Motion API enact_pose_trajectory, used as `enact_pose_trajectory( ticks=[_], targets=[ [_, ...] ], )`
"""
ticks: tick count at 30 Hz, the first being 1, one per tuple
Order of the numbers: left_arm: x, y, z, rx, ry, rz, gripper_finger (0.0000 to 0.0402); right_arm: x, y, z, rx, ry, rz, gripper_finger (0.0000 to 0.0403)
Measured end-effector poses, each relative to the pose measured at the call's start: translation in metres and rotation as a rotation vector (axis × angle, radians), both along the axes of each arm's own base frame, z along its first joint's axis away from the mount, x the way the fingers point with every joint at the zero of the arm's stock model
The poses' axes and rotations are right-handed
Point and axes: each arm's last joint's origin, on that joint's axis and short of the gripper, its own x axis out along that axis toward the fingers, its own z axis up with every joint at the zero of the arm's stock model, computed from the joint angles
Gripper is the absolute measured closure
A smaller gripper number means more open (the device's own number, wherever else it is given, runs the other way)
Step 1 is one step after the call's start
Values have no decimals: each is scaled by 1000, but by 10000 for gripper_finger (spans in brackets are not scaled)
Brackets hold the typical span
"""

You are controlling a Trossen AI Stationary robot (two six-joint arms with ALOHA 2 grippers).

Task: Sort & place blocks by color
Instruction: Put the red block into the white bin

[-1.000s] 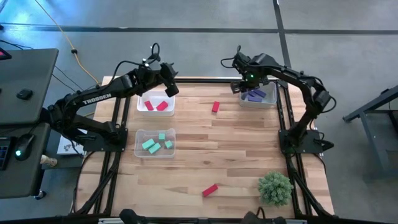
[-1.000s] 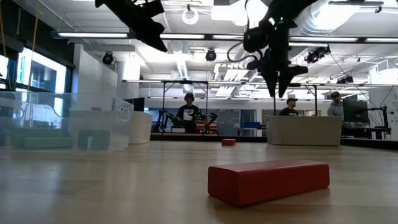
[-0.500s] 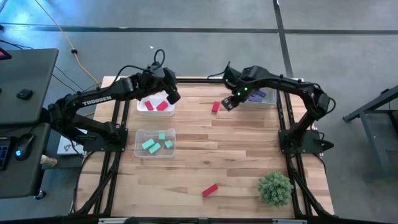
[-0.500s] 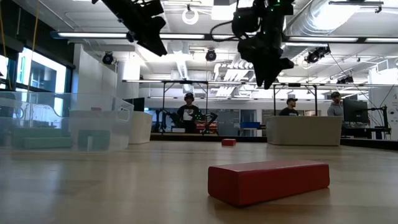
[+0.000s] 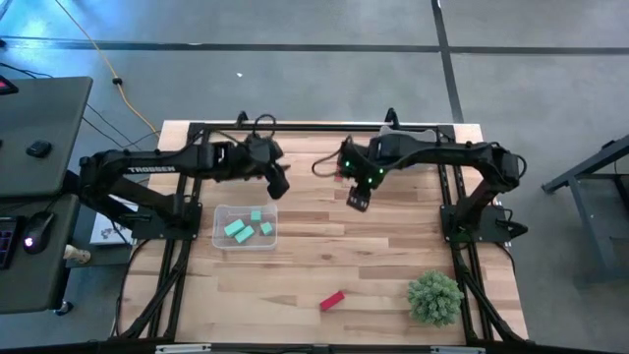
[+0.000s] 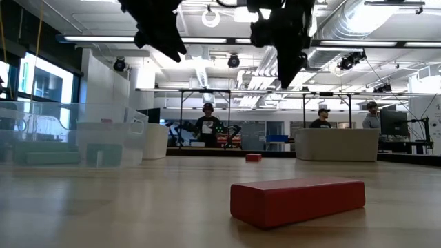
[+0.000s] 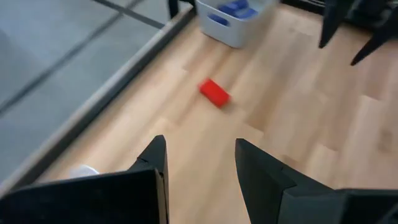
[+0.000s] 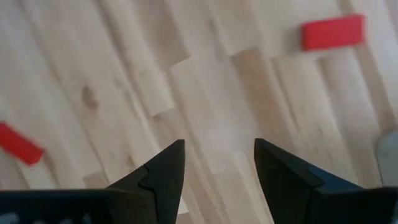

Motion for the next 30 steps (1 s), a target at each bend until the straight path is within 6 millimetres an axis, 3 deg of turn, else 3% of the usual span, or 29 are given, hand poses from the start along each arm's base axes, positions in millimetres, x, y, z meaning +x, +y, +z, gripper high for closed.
enact_pose_trajectory(
  ticks=[16,30],
  targets=[
    [10,-85,-2,-297,-145,-61,300,14,88,4,-49,-129,405,221],
    [6,-129,-1,-532,-234,-13,300,19,160,13,-83,-356,688,221]
  ],
)
